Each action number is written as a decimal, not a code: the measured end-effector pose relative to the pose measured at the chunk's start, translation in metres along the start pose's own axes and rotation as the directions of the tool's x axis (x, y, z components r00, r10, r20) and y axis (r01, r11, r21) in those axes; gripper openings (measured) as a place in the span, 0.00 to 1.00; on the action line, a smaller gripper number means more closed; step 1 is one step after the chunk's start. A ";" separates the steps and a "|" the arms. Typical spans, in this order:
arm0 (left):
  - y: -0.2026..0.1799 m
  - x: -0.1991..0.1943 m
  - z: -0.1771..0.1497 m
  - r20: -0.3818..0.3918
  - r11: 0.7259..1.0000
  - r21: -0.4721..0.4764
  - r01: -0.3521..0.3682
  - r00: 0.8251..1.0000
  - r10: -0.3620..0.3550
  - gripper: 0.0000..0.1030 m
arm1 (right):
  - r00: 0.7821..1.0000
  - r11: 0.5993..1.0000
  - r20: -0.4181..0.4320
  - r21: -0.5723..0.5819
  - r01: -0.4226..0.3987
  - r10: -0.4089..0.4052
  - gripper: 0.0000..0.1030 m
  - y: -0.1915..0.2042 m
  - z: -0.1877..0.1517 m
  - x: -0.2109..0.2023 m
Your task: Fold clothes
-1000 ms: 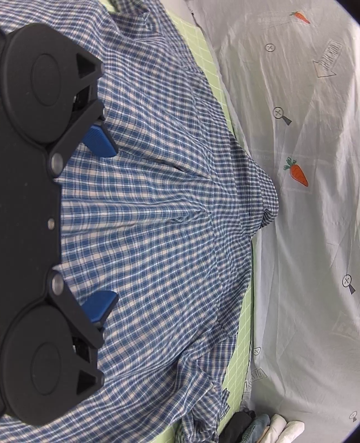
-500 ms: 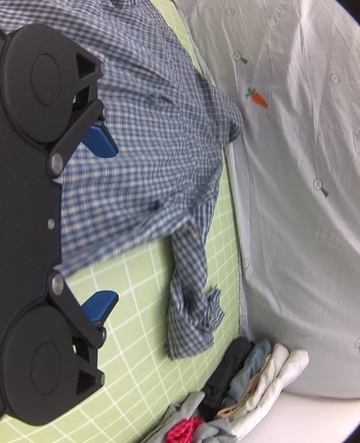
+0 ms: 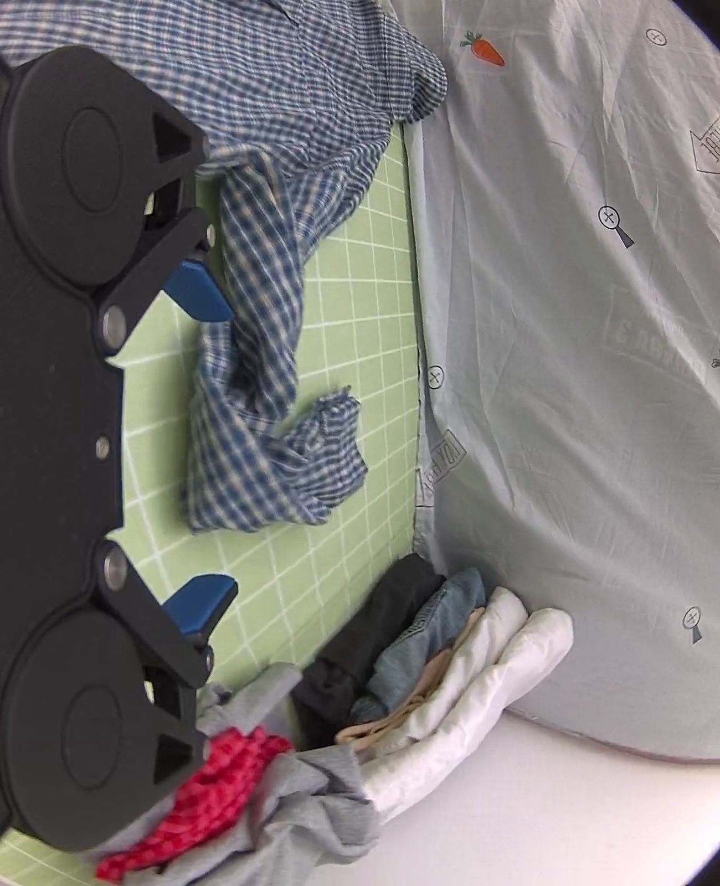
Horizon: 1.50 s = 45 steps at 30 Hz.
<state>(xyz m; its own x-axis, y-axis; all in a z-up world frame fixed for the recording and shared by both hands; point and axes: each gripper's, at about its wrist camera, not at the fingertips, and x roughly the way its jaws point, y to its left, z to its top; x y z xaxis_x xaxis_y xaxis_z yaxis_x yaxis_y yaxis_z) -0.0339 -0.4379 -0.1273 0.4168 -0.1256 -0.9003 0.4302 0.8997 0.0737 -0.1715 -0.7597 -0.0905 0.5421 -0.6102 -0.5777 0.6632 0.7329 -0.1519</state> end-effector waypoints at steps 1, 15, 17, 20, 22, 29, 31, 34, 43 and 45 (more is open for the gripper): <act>0.002 0.004 0.005 0.000 1.000 -0.020 0.002 1.000 -0.002 0.92 | 1.000 0.999 0.009 -0.034 0.006 -0.006 0.94 0.001 0.008 0.011; 0.005 0.048 0.057 0.038 0.990 -0.144 -0.006 0.999 0.011 1.00 | 0.982 0.990 -0.179 -0.113 -0.080 0.058 0.46 0.013 0.031 0.145; 0.004 0.052 0.062 0.045 0.990 -0.144 -0.008 0.999 0.014 1.00 | 0.980 0.991 -0.190 -0.104 -0.087 0.066 0.42 0.010 0.033 0.147; 0.002 0.055 0.066 0.051 0.989 -0.144 -0.010 0.999 0.018 1.00 | 0.977 0.991 -0.196 -0.082 -0.106 0.088 0.08 0.004 0.039 0.149; 0.002 0.055 0.066 0.056 0.989 -0.145 -0.010 0.998 0.018 1.00 | 0.982 0.992 -0.150 -0.040 -0.118 0.111 0.05 -0.005 0.049 0.141; 0.001 0.054 0.060 0.083 0.988 -0.155 -0.016 0.996 0.029 1.00 | 0.975 0.983 0.195 0.128 -0.134 0.108 0.05 -0.054 0.106 0.070; 0.000 0.053 0.059 0.087 0.987 -0.162 -0.020 0.996 0.034 1.00 | 0.962 0.976 0.261 0.178 -0.123 0.074 0.05 -0.069 0.109 0.052; -0.001 0.053 0.057 0.095 0.985 -0.172 -0.025 0.995 0.041 1.00 | 0.974 0.970 0.227 0.234 -0.062 0.008 0.05 -0.089 0.088 0.048; -0.002 0.055 0.056 0.102 0.983 -0.182 -0.029 0.994 0.048 1.00 | 0.963 0.944 -0.212 0.248 0.217 -0.165 0.40 -0.113 -0.019 0.082; -0.002 0.054 0.054 0.105 0.982 -0.185 -0.030 0.993 0.050 1.00 | 0.963 0.946 -0.164 0.213 0.245 -0.213 0.46 -0.109 -0.012 0.073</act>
